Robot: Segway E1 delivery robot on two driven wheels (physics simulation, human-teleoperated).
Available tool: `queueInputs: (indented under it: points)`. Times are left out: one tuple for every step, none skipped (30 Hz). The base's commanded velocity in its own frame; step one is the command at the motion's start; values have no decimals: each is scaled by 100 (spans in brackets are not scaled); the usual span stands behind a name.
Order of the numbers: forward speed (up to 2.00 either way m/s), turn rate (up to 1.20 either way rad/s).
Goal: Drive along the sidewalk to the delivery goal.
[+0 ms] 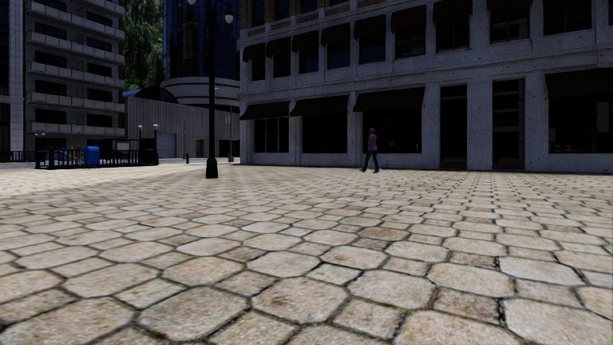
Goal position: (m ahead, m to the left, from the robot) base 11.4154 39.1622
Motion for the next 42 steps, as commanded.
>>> queueInputs:
  points:
    - [0, 0]
    - [0, 0]
    - [0, 0]
    - [0, 0]
    - [0, 0]
    - [0, 0]
    - [0, 0]
    - [0, 0]
    - [0, 0]
    - [0, 0]
    - [0, 0]
    - [0, 0]
    - [0, 0]
    - [0, 0]
    - [0, 0]
    - [0, 0]
    - [0, 0]
    - [0, 0]
    - [0, 0]
    - [0, 0]
    - [0, 0]
    - [0, 0]
    - [0, 0]
    - [0, 0]
    - [0, 0]
    - [0, 0]
    - [0, 0]
    - [0, 0]
    - [0, 0]
    - [0, 0]
    - [200, 0]
    - [200, 0]
    - [200, 0]
    - [200, 5]
    - [200, 18]
    - [200, 18]
    - [200, 29]
    - [200, 34]
    - [200, 35]
    - [200, 35]
    - [200, 35]
    - [200, 35]
